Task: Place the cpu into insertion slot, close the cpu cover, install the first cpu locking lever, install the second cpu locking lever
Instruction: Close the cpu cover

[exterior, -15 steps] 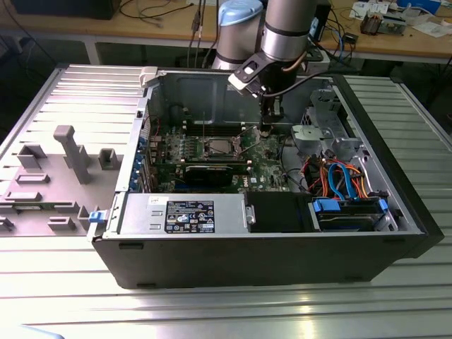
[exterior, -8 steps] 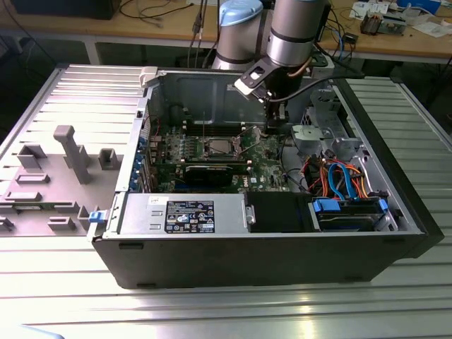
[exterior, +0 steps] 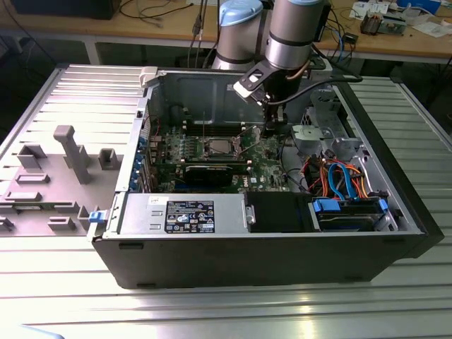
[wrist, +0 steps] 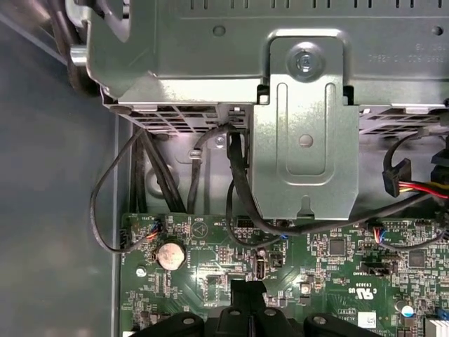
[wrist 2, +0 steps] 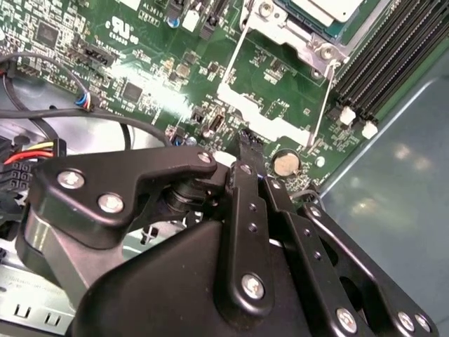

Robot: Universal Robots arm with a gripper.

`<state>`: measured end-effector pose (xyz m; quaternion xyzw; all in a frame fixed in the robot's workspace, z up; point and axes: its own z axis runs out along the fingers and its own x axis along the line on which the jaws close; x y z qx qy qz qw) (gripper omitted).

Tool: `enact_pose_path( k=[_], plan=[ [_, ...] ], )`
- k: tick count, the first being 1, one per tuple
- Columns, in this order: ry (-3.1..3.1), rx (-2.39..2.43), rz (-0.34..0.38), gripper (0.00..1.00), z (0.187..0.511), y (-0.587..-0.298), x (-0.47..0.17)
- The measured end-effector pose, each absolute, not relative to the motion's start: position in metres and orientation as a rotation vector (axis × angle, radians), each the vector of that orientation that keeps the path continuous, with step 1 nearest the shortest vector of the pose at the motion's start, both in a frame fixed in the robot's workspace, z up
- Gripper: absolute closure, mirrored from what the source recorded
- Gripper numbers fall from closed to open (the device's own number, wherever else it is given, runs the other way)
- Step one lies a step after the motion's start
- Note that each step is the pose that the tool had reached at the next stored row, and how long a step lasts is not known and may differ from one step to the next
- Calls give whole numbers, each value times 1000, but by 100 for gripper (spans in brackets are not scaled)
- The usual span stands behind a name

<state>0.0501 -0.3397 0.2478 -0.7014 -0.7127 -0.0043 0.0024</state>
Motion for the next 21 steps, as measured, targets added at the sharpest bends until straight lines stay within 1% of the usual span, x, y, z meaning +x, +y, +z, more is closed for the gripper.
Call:
enact_pose_path(
  k=[21],
  plan=[
    [-2236,-2200,-13,89,248,-340,46]
  ],
)
